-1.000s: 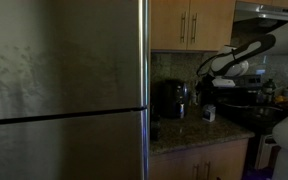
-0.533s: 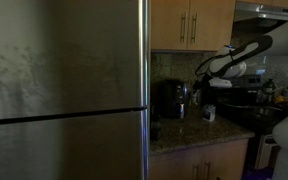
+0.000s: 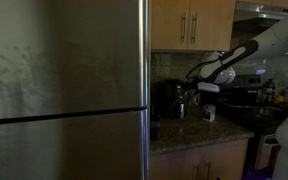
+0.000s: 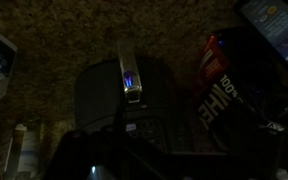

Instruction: Switch on the air fryer

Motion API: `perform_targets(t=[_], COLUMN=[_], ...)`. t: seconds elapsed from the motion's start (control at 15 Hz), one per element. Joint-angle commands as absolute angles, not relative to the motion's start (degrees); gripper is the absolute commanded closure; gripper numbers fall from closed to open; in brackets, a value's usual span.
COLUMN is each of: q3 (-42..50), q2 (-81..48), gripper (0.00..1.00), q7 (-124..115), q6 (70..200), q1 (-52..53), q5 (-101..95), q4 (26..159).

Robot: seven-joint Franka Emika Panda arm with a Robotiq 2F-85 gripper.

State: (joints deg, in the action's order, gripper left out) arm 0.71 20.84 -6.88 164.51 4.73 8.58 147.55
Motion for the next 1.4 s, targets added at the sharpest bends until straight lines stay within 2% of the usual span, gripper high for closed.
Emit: perform_targets(t=[0.0,0.07,0.47,0.6,0.8,0.87,1.0,1.33], q3=[0.1,0.1,-13.8,-20.9,-28.5,-24.1,-26.7,-28.4], q2=[20.6,20.6,12.0,11.3,16.9,13.3,15.4,13.7], gripper=[0.00,0.00,0.00,0.00,0.00,0.00,0.00,0.00], q7=[-6.8,-6.8,-22.8,-31.4,-42.4,-38.0,-41.1,-41.8], q6=[164.4,164.4,176.7,181.0,180.3,180.5,180.5,178.9], q1=[4.2,4.2,-7.9,-16.6,-29.3,-22.2,-27.3,-28.4], q5=[8.9,8.9,-8.9,-17.8,-31.1,-25.7,-29.5,-29.7], q4=[147.4,147.3,147.6,147.1,146.6,146.7,146.3,145.1])
